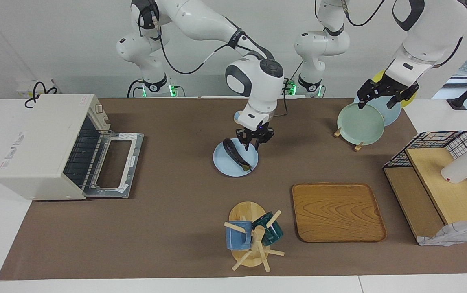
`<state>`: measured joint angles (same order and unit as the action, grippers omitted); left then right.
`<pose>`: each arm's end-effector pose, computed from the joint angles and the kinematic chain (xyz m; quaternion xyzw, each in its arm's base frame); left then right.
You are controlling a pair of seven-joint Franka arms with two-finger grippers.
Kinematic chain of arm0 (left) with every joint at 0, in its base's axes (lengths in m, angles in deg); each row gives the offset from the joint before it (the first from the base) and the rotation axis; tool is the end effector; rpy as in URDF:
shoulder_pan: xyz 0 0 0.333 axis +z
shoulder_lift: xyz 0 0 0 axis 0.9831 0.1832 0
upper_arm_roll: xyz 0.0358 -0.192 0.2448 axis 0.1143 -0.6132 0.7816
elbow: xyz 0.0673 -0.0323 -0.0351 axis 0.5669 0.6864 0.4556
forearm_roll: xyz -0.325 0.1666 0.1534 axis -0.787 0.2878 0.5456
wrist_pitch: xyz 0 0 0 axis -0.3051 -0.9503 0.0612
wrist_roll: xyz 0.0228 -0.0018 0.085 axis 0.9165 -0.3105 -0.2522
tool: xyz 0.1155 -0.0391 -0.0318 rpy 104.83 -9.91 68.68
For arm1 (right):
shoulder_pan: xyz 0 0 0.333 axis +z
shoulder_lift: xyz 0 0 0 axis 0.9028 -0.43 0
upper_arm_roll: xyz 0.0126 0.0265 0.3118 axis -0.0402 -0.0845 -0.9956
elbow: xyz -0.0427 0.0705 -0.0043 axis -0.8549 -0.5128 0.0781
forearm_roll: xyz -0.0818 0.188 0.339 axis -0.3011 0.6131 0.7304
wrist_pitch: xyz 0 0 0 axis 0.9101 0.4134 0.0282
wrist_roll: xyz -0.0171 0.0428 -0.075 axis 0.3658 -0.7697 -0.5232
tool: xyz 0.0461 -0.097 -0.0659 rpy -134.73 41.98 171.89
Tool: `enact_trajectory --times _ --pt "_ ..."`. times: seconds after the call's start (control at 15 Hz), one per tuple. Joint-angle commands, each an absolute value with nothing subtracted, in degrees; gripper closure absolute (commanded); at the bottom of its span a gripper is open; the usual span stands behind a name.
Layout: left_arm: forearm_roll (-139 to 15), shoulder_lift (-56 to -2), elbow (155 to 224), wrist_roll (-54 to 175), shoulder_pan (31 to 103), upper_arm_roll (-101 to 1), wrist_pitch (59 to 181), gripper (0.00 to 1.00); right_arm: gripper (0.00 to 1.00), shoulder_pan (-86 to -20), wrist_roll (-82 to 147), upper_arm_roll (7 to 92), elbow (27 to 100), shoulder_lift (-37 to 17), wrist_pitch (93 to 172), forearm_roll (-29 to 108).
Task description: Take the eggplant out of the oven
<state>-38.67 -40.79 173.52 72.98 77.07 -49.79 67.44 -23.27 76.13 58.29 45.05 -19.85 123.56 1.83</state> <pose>0.5336 -0.0530 0.5954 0.9989 -0.0186 -0.0408 0.0096 0.5332 0.4287 0.3966 0.9963 0.0528 0.0259 0.0621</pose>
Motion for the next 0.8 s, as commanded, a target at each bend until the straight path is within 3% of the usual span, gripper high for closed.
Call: enact_trajectory --times 0.0,0.13,0.33,0.47,0.6,0.73 --pt "-39.23 -40.53 175.7 63.86 73.39 -49.82 70.34 0.0 1.0 -28.91 71.84 57.51 52.15 -13.46 120.68 1.8" --pt "-39.75 -40.35 177.9 57.62 70.23 -49.82 73.15 0.0 1.0 -32.79 68.6 57.59 61.71 -8.72 121.55 1.81" --pt "-42.13 -39.13 181.68 45.76 64.7 -49.82 79.47 0.0 1.0 -39.55 66.57 57.77 70.26 -5.89 124.18 1.46" --pt "-42.22 -35.18 181.6 35.31 59.34 -49.82 83.08 0.0 1.0 -45.0 61.48 57.86 77.8 -4.05 130.66 -0.47" --pt "-42.39 -31.4 181.69 25.81 54.68 -49.82 87.91 0.0 1.0 -51.14 59.8 57.68 87.47 -2.11 142.85 -4.33" --pt "-43.36 -28.06 181.95 17.99 50.38 -49.82 92.56 0.0 1.0 -53.19 54.37 57.77 91.55 -1.66 148.0 -4.7"
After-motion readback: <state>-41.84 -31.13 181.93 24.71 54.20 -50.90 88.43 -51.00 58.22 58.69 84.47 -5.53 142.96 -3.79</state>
